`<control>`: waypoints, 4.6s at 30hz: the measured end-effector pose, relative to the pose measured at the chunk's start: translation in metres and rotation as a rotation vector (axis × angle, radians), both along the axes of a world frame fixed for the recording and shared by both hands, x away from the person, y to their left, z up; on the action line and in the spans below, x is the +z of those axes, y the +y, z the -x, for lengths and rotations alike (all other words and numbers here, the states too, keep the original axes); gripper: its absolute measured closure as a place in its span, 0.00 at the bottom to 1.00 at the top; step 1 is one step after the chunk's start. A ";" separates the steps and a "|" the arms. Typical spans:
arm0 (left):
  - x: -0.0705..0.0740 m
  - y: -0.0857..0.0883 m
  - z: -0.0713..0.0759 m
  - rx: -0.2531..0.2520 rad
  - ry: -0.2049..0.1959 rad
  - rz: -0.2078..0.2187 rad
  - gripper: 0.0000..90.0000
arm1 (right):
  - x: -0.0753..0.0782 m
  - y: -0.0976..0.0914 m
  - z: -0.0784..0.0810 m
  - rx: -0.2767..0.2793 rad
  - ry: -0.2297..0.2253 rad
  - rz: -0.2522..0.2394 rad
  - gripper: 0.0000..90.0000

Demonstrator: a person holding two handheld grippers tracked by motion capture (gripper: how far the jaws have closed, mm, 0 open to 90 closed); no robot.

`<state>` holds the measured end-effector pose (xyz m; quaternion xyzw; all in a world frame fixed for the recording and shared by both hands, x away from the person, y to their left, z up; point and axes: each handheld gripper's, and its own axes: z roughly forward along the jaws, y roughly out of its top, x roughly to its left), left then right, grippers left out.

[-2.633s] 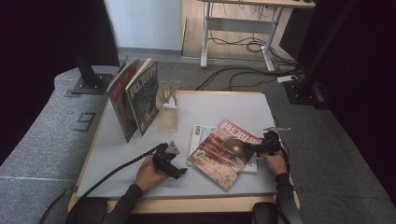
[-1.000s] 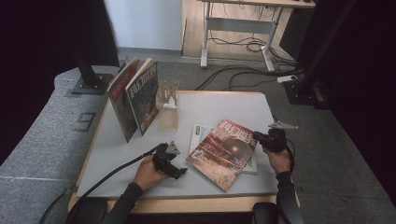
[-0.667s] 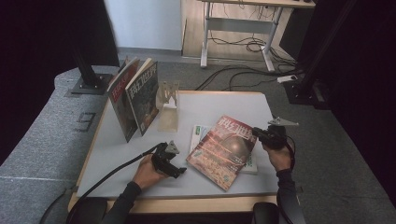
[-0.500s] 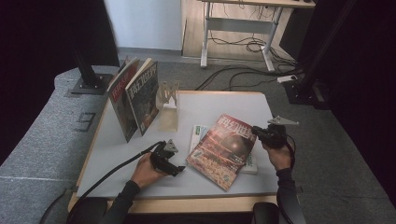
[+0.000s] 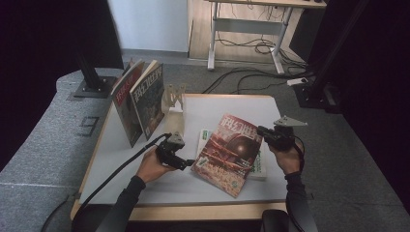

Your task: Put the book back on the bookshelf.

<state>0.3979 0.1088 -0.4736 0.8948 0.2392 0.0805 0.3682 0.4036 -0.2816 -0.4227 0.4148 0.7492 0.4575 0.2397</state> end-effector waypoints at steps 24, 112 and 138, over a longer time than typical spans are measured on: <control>-0.010 -0.036 -0.037 -0.088 0.072 -0.004 0.26 | 0.027 0.029 0.006 0.096 -0.060 0.018 0.92; 0.004 0.007 0.011 -0.151 0.063 0.232 0.94 | 0.006 0.034 0.022 0.284 0.042 -0.131 0.70; 0.036 0.008 0.007 -0.085 -0.024 0.278 0.94 | 0.065 0.049 0.032 0.289 -0.123 -0.084 0.92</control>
